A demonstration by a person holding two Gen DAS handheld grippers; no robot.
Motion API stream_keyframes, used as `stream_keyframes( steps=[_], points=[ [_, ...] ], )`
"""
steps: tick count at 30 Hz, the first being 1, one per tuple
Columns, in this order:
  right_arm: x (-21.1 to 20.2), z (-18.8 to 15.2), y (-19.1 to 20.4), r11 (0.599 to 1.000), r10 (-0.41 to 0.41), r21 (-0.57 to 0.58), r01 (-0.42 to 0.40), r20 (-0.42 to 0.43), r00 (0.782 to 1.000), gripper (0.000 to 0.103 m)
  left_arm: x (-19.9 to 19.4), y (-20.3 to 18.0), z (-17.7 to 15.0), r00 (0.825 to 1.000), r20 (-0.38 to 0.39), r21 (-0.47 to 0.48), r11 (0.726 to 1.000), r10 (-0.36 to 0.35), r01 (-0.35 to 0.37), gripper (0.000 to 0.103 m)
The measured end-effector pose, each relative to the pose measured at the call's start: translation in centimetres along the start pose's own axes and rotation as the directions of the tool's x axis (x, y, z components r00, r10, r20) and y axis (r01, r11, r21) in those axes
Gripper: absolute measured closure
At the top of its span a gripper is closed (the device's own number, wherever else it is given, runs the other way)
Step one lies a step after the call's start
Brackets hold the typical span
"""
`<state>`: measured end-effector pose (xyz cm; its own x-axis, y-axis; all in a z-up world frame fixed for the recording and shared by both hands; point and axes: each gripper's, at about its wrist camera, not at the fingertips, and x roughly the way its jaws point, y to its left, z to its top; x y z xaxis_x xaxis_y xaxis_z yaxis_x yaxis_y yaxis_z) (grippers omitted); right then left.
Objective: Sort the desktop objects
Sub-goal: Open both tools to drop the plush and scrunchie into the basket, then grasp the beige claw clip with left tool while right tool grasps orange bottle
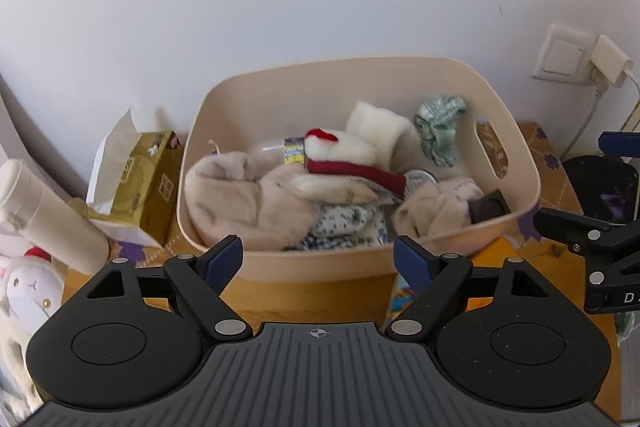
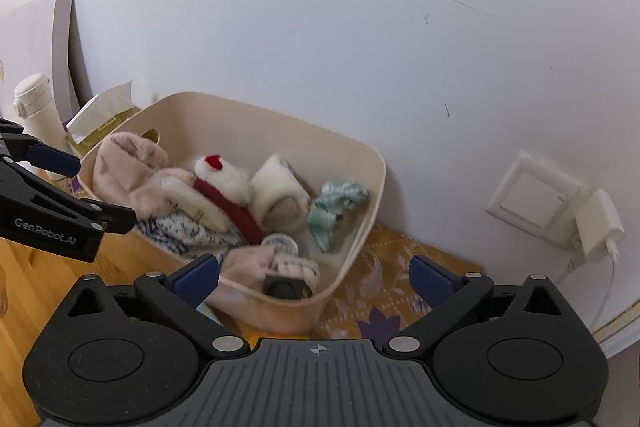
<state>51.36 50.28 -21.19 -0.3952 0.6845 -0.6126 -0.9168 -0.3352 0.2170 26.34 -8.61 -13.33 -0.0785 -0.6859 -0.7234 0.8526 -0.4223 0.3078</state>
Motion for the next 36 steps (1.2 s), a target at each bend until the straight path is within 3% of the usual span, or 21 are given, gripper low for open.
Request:
stream_keyframes(
  steps=[7,18,36],
  points=[
    [-0.2,-2.4,-0.3,1.000,-0.001,-0.011,0.001,-0.060,0.998,0.000,0.8,-0.8,-2.0,0.998,-0.065,-0.043,0.999,-0.021,0.018,0.019],
    [2.9,-6.0,1.2,0.998,0.051,-0.027,-0.057,-0.181,0.982,0.000,3.8,-1.8,-5.6,0.981,-0.193,-0.087,0.996,-0.035,0.018,0.019],
    [8.3,-7.2,2.7,0.997,0.066,-0.009,-0.071,-0.265,0.962,0.000,8.5,-0.3,-8.3,0.944,-0.320,-0.155,0.987,-0.084,0.035,0.019]
  ],
)
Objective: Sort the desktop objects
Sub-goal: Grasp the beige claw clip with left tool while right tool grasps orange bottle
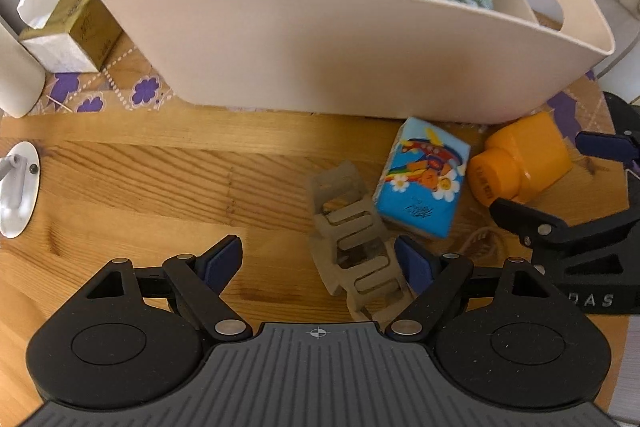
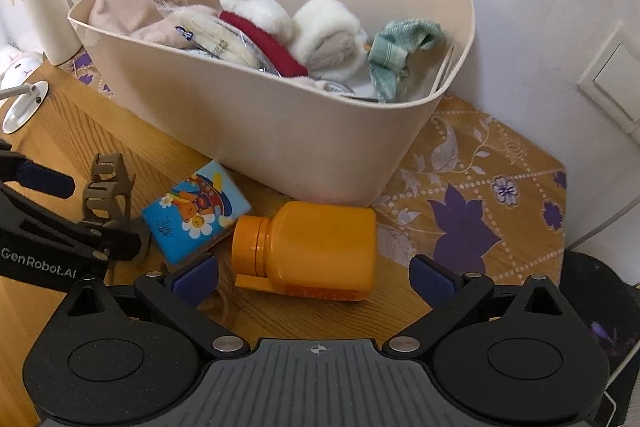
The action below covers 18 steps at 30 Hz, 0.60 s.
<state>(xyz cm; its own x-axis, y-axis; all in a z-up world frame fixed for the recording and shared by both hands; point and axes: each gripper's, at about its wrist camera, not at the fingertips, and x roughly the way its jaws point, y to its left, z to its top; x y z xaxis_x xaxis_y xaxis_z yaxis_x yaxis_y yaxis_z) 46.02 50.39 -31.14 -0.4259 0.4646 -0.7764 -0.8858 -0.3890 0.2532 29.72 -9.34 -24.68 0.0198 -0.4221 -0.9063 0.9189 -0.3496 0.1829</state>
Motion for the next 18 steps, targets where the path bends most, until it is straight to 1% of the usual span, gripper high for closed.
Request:
stream_keyframes(
  steps=[6,7,8,11,12,13,14,15,16,18],
  points=[
    [1.6,0.1,0.3,0.999,-0.034,-0.001,0.034,-0.024,0.999,0.000,0.4,1.0,-0.3,0.998,-0.012,-0.021,0.998,-0.055,0.054,0.019],
    [1.8,0.0,0.3,0.999,-0.035,0.004,0.035,-0.026,0.999,0.000,0.3,1.1,-0.3,0.998,-0.008,-0.017,0.998,-0.059,0.059,0.021],
    [2.0,0.0,0.3,0.999,-0.035,0.011,0.036,-0.026,0.999,0.000,0.3,1.0,-0.3,0.998,-0.005,-0.011,0.998,-0.062,0.062,0.027],
    [2.3,0.1,0.4,0.999,-0.045,0.024,0.046,-0.014,0.999,0.000,0.4,1.0,-0.5,0.998,-0.012,0.010,0.998,-0.065,0.065,0.041],
    [2.3,0.1,0.5,0.998,-0.056,0.026,0.056,-0.005,0.998,0.004,0.3,1.0,-0.5,0.998,-0.006,0.017,0.998,-0.061,0.061,0.045],
    [2.3,0.1,0.5,0.998,-0.061,0.028,0.061,0.002,0.998,0.009,0.2,1.0,-0.6,0.998,0.004,0.028,0.998,-0.057,0.057,0.056],
    [2.3,0.1,0.5,0.998,-0.054,0.034,0.054,0.007,0.999,0.021,0.1,1.0,-0.6,0.998,0.013,0.038,0.998,-0.055,0.055,0.064],
    [2.2,0.2,0.5,0.998,-0.041,0.044,0.041,0.008,0.999,0.023,0.0,1.0,-0.7,0.998,0.021,0.046,0.997,-0.060,0.059,0.065],
    [2.2,0.2,0.4,0.998,-0.037,0.058,0.037,0.009,0.999,0.023,-0.1,1.1,-0.7,0.998,0.019,0.049,0.997,-0.065,0.064,0.065],
    [2.1,0.0,0.5,0.997,-0.049,0.068,0.049,0.009,0.999,0.023,-0.3,1.2,-0.9,0.997,0.031,0.067,0.995,-0.074,0.072,0.069]
  ],
)
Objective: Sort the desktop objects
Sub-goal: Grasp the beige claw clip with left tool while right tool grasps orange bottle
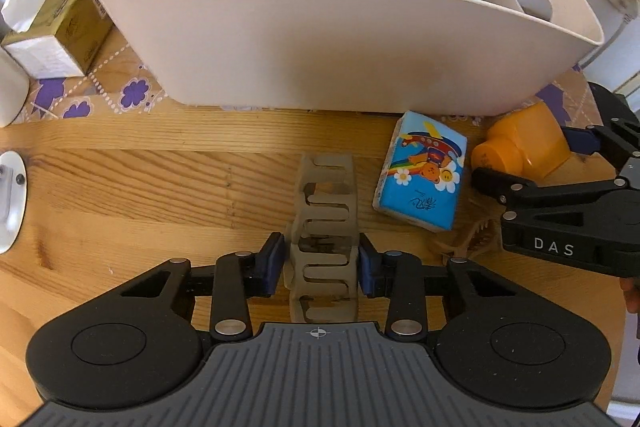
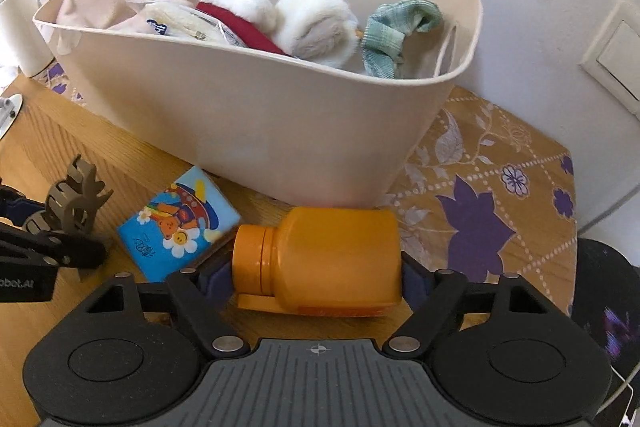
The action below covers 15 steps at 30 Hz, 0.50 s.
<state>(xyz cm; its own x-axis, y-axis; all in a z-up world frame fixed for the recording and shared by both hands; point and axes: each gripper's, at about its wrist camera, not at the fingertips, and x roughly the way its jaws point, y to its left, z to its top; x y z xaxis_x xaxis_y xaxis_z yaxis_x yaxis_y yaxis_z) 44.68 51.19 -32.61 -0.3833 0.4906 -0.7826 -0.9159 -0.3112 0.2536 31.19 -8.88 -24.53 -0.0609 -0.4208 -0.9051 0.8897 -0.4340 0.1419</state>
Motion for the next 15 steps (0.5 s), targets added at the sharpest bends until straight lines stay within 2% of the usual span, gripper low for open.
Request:
stream_keyframes(
  steps=[4,10,15],
  points=[
    [-0.4,-0.5,0.0,1.000,-0.014,0.009,0.014,0.002,1.000,0.024,-0.4,-0.4,-0.4,1.000,0.010,0.066,0.998,0.021,-0.022,0.071],
    [-2.2,-1.2,-0.1,0.999,-0.013,0.037,0.013,0.021,1.000,0.024,-1.1,0.6,-1.7,1.000,0.015,0.077,0.997,0.019,-0.020,0.071],
    [-4.1,-1.6,0.2,0.999,-0.012,0.041,0.010,0.053,0.999,0.024,-2.3,0.8,-1.8,0.999,0.052,0.097,0.995,0.014,-0.019,0.071]
  ],
)
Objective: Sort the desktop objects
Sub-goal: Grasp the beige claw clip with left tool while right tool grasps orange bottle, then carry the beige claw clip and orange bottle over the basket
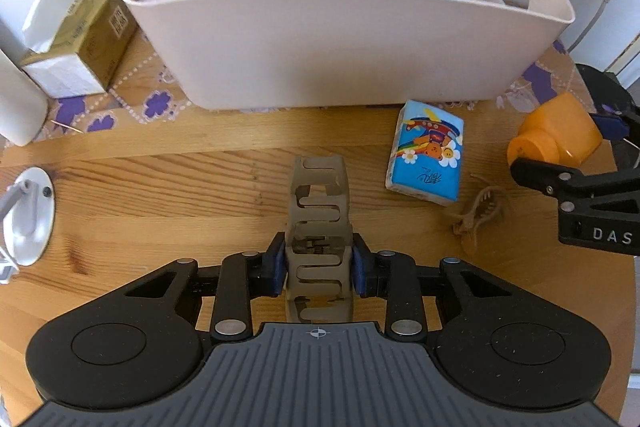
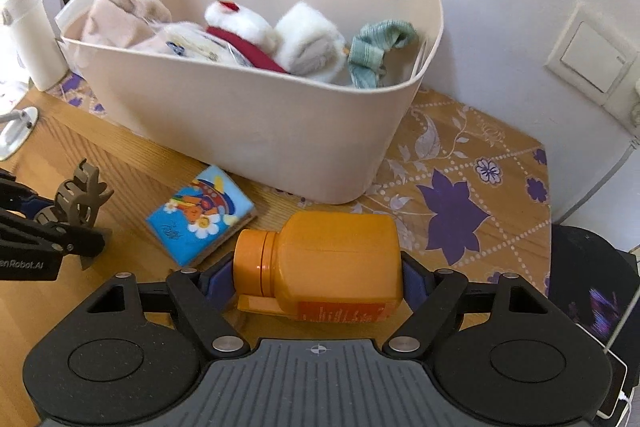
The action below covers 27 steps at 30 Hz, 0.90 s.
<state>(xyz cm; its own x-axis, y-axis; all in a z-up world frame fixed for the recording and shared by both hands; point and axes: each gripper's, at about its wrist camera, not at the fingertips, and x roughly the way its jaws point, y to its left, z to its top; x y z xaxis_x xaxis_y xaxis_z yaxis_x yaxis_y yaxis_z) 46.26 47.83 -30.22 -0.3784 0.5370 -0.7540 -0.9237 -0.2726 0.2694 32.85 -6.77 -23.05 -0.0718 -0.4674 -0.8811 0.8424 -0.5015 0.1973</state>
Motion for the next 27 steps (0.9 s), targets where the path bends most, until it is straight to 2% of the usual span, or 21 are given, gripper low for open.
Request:
stream_keyframes(
  steps=[6,18,23,27],
  points=[
    [-2.2,-0.3,0.7,1.000,0.003,-0.001,-0.003,0.034,0.999,0.024,-2.6,0.7,-0.5,0.998,0.061,0.026,0.999,0.019,-0.021,0.071],
    [-7.1,-0.9,1.8,1.000,-0.006,0.006,0.006,0.120,0.993,0.024,-6.5,2.8,-1.1,0.988,0.151,0.064,0.998,0.013,-0.023,0.071],
    [-9.4,-0.7,1.8,1.000,-0.017,0.000,0.017,0.169,0.986,0.024,-8.5,3.5,-0.6,0.975,0.218,0.124,0.990,0.032,-0.061,0.071],
    [-11.0,-0.3,1.2,1.000,-0.031,0.008,0.030,0.203,0.979,0.024,-10.1,4.6,0.2,0.958,0.283,0.175,0.981,0.032,-0.085,0.071]
  ],
)
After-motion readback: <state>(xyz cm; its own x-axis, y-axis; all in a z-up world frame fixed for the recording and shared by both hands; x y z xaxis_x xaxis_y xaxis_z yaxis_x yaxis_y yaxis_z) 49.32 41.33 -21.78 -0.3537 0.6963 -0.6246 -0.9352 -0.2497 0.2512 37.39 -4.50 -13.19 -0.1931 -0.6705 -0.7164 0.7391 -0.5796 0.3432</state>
